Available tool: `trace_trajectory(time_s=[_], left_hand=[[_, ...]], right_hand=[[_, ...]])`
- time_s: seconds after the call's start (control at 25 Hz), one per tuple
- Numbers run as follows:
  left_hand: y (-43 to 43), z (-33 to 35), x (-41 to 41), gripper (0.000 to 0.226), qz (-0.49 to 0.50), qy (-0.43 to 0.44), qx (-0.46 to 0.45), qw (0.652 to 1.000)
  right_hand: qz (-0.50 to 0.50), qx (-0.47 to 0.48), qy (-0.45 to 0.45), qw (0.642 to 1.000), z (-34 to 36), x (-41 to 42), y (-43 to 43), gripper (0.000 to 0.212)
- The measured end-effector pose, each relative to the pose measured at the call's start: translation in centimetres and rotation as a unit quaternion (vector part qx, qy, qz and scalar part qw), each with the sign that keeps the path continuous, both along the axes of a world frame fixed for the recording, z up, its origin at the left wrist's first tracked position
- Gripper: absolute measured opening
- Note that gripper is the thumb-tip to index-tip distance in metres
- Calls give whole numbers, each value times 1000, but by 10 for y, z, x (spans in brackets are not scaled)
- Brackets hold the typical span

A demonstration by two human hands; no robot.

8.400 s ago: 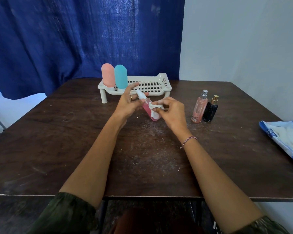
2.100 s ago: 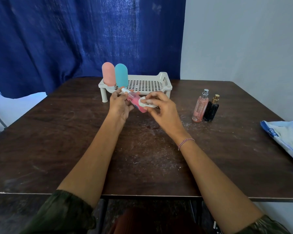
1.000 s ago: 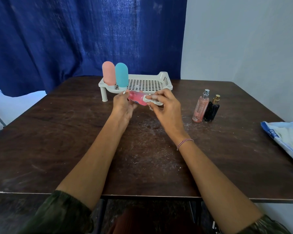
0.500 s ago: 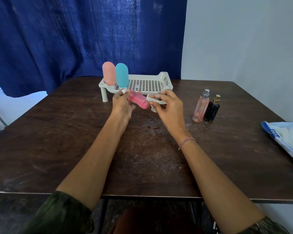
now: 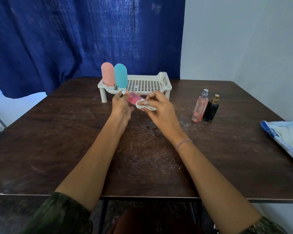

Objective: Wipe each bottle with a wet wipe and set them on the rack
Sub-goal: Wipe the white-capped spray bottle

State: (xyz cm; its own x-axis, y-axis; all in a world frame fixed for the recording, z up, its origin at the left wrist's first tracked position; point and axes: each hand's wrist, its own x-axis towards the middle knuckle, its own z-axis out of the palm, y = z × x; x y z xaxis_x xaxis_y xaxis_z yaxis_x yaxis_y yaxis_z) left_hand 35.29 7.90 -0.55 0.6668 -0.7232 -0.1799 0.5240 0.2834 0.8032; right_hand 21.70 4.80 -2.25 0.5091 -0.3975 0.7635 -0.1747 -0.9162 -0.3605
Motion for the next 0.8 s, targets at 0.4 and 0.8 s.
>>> trace_trajectory(time_s=[0.4, 0.8], left_hand=[[-1, 0, 3, 47, -33, 27, -78, 996], [-2, -3, 0, 31, -94, 0, -108, 990]], right_hand=[[43, 384, -21, 922, -4, -4, -19, 23], [71, 343, -22, 936, 0, -4, -12, 23]])
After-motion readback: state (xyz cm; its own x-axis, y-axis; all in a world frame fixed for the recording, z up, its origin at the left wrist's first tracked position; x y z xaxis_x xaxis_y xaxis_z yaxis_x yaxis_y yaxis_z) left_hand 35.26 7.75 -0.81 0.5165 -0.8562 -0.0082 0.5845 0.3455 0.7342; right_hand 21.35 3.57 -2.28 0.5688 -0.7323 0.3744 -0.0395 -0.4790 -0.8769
